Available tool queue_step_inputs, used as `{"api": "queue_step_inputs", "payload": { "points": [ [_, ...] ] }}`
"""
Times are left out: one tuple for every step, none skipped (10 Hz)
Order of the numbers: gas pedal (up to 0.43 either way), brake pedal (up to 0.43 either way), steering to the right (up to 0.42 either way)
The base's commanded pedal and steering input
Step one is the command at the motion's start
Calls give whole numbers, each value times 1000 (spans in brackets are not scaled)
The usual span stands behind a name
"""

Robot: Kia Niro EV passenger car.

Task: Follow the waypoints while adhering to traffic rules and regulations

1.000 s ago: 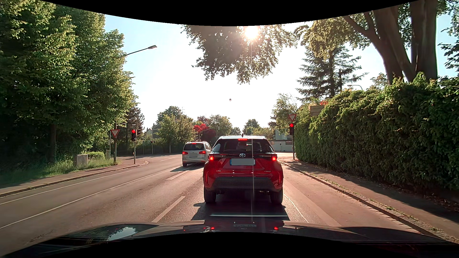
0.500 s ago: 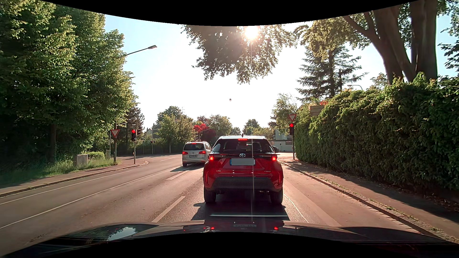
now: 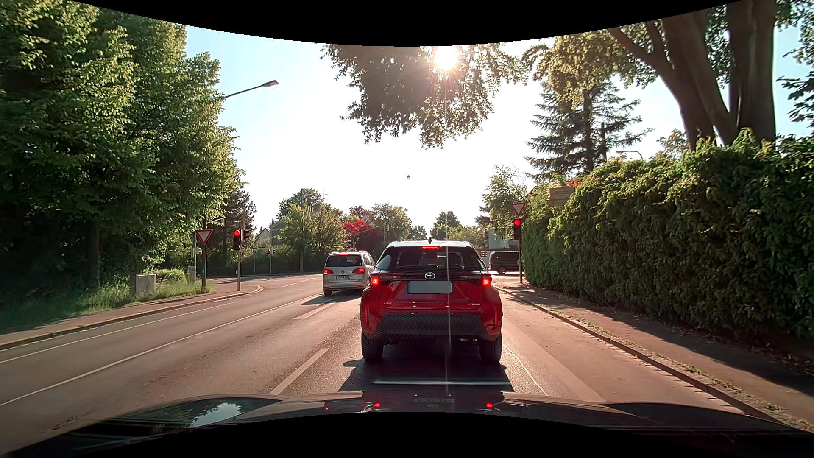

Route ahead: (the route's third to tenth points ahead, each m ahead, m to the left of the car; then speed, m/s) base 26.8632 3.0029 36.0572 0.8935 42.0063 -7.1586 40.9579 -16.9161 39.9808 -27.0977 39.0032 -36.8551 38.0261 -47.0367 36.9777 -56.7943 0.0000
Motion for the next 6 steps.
{"api": "queue_step_inputs", "payload": {
  "points": [
    [0,250,-7],
    [0,250,-7],
    [0,250,-7],
    [0,250,-7],
    [0,250,-7],
    [0,250,-7]
  ]
}}
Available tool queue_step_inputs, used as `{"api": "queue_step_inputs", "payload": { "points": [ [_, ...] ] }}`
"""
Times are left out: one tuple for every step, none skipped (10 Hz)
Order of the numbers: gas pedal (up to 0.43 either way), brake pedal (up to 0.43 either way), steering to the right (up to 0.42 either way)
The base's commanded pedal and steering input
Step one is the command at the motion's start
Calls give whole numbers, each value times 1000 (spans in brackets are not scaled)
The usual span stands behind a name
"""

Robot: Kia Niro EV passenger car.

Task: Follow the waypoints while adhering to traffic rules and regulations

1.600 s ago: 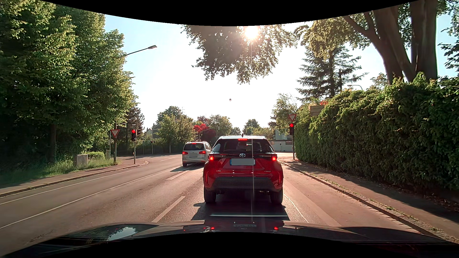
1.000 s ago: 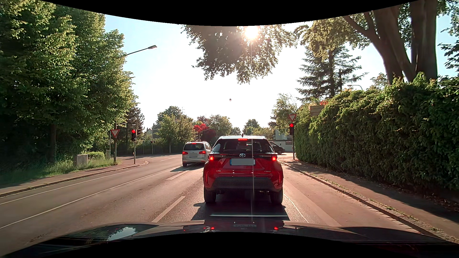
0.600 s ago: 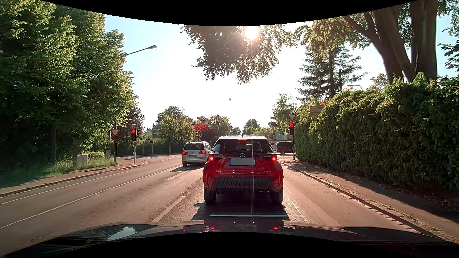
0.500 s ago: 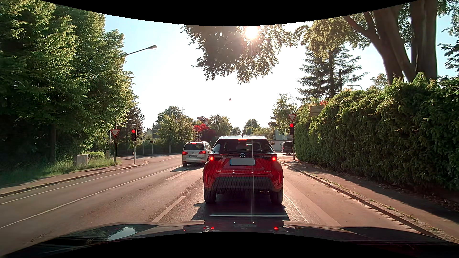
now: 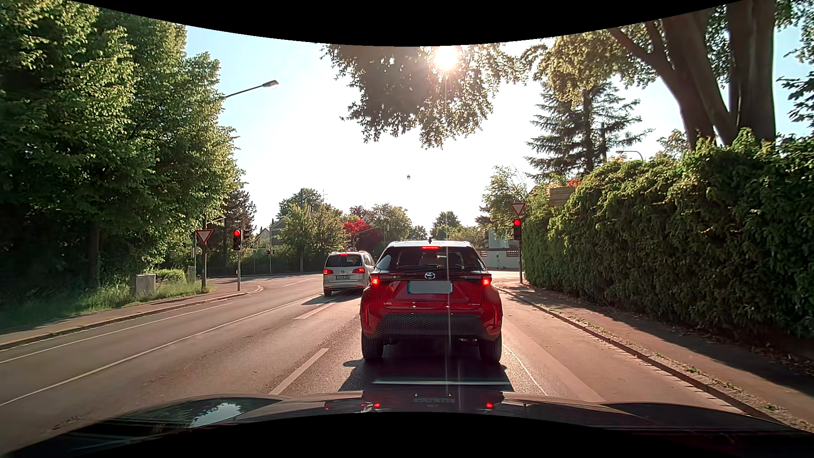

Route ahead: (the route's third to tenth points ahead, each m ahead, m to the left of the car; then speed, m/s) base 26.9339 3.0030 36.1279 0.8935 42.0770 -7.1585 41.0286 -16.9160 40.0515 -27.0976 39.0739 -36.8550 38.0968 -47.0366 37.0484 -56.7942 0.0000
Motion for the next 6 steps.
{"api": "queue_step_inputs", "payload": {
  "points": [
    [0,250,-7],
    [0,244,-6],
    [0,250,-6],
    [0,250,-6],
    [0,250,-7],
    [0,250,-7]
  ]
}}
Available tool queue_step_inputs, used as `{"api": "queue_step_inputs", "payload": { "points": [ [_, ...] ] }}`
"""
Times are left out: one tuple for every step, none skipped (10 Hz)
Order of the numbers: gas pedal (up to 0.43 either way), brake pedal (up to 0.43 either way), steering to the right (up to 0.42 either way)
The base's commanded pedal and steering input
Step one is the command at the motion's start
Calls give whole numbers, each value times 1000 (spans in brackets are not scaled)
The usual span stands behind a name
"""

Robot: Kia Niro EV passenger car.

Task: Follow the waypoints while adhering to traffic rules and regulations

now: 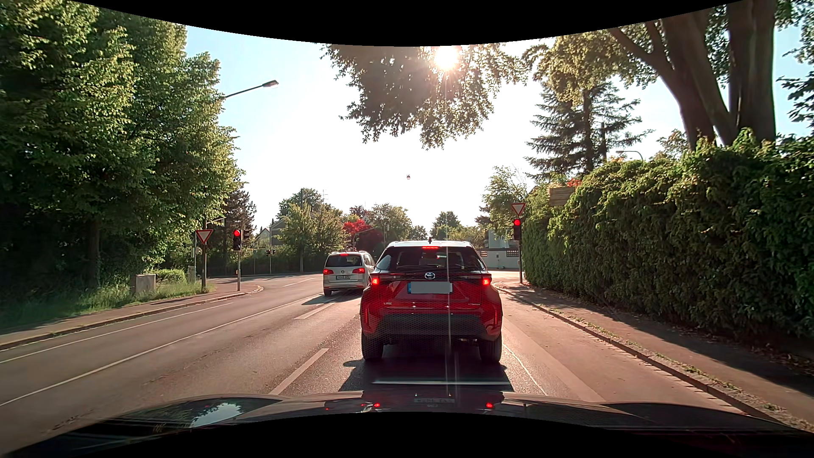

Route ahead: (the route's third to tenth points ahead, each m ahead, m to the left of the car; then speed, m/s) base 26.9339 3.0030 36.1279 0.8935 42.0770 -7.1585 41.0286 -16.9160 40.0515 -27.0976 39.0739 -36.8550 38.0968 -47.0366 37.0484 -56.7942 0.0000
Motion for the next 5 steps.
{"api": "queue_step_inputs", "payload": {
  "points": [
    [0,250,-6],
    [0,250,-7],
    [0,250,-7],
    [0,250,-7],
    [0,250,-6]
  ]
}}
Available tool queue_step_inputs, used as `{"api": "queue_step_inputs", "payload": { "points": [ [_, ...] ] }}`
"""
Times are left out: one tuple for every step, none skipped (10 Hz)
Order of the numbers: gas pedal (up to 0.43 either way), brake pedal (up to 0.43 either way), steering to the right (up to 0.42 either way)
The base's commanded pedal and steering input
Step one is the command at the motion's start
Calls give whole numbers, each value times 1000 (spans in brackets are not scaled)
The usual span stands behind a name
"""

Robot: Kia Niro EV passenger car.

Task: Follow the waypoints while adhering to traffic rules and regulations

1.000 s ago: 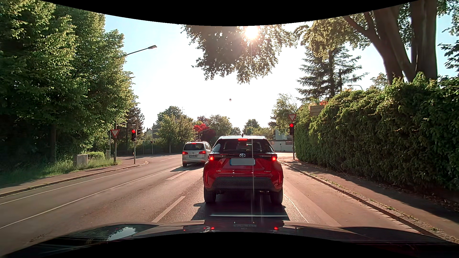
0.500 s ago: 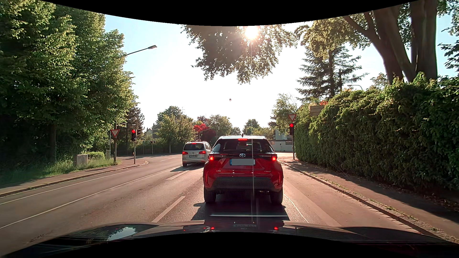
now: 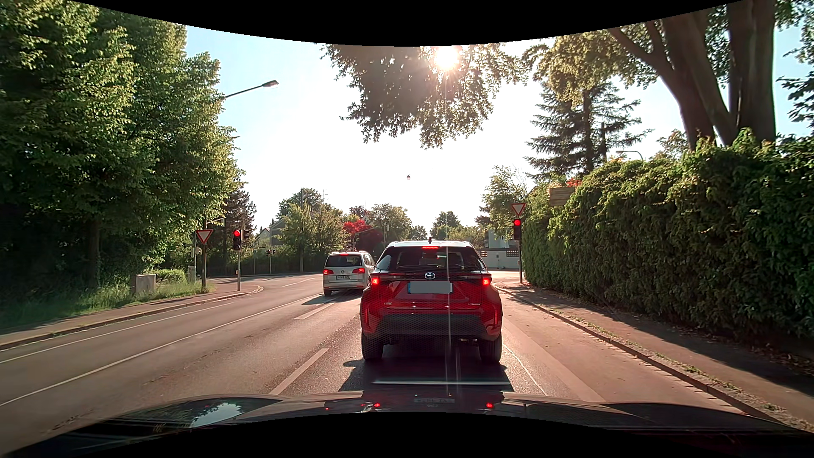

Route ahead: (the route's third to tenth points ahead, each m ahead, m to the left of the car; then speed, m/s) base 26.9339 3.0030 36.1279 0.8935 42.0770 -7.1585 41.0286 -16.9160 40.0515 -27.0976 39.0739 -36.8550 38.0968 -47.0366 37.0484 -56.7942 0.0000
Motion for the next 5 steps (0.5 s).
{"api": "queue_step_inputs", "payload": {
  "points": [
    [0,250,-7],
    [0,250,-6],
    [0,250,-6],
    [0,244,-7],
    [0,244,-7]
  ]
}}
